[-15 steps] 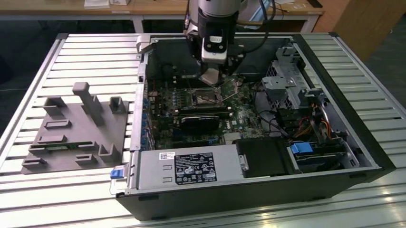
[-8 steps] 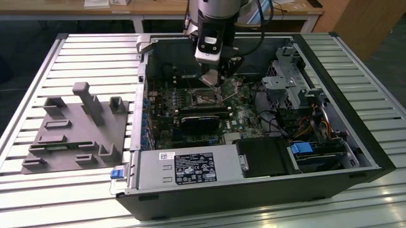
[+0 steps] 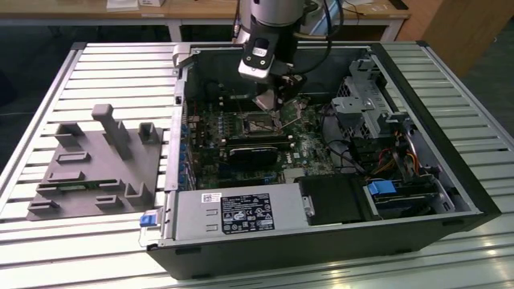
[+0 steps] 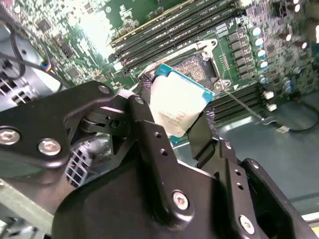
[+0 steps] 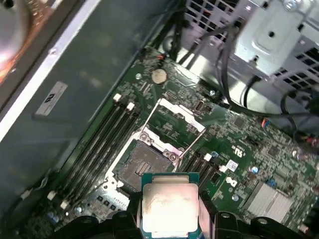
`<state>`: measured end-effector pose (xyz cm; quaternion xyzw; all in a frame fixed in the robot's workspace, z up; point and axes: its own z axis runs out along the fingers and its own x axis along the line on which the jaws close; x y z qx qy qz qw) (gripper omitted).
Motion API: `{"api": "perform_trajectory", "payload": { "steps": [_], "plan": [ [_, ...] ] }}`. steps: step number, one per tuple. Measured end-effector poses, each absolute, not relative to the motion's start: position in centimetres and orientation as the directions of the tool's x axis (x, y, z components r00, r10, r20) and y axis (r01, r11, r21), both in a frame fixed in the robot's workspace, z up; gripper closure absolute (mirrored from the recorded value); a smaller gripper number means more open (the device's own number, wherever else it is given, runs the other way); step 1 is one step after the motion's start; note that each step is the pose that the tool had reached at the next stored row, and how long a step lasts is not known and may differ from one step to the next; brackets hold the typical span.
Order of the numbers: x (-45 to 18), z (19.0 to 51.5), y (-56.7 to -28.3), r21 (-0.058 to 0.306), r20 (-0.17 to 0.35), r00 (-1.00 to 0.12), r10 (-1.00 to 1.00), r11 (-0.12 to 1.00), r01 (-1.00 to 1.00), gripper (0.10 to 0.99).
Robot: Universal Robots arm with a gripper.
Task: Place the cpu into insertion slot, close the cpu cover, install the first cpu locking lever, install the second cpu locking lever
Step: 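Place the cpu into insertion slot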
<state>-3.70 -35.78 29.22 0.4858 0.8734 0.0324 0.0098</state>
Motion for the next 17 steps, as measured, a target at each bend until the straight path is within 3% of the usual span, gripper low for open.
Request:
{"api": "perform_trajectory", "payload": {
  "steps": [17],
  "plan": [
    [-3.7,27.5,-35.8,0.066,0.014,-0.243,0.970,0.241,0.968,0.549]
  ]
}}
